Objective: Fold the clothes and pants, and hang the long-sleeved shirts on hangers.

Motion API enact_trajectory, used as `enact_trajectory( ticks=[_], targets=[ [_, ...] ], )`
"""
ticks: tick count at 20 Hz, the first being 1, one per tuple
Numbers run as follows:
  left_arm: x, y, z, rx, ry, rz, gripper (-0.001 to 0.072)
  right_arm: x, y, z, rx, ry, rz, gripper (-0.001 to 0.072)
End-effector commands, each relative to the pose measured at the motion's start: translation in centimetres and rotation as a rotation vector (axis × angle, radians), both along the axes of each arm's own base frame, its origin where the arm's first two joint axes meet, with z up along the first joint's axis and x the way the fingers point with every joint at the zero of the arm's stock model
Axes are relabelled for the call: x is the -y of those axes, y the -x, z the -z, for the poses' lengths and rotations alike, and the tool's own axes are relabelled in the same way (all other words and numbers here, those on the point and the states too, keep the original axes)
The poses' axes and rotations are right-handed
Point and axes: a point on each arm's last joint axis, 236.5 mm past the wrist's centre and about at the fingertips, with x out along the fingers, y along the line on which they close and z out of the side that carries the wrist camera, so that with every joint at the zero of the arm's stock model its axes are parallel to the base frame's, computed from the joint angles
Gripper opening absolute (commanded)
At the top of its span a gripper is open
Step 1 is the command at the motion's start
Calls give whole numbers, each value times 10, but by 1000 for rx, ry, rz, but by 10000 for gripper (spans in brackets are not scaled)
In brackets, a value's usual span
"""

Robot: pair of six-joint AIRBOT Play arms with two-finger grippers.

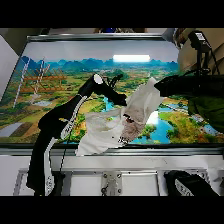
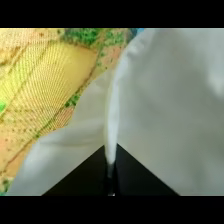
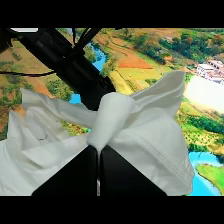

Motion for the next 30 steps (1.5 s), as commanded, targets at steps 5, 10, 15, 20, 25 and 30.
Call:
enact_trajectory(
  ticks=[5, 10, 15, 20, 25, 30],
  targets=[
    [-93, -51, -232, 340, 150, -267, 23, 40, -33, -87, 318, 119, 131, 12],
    [-151, 50, -467, 855, 322, -369, 24, 37, -11, -217, 637, -10, 159, 13],
    [-176, 174, -598, 1240, 505, -427, 24, 34, 51, -310, 884, -189, 159, 13],
    [-189, 219, -638, 1390, 574, -462, 24, 47, 104, -353, 1039, -243, 185, 12],
    [-176, 180, -619, 1292, 553, -481, 24, 41, 94, -335, 913, -302, 186, 12],
    [-195, 54, -500, 994, 207, -583, 24, 29, 1, -219, 508, -156, 196, 12]
  ],
)
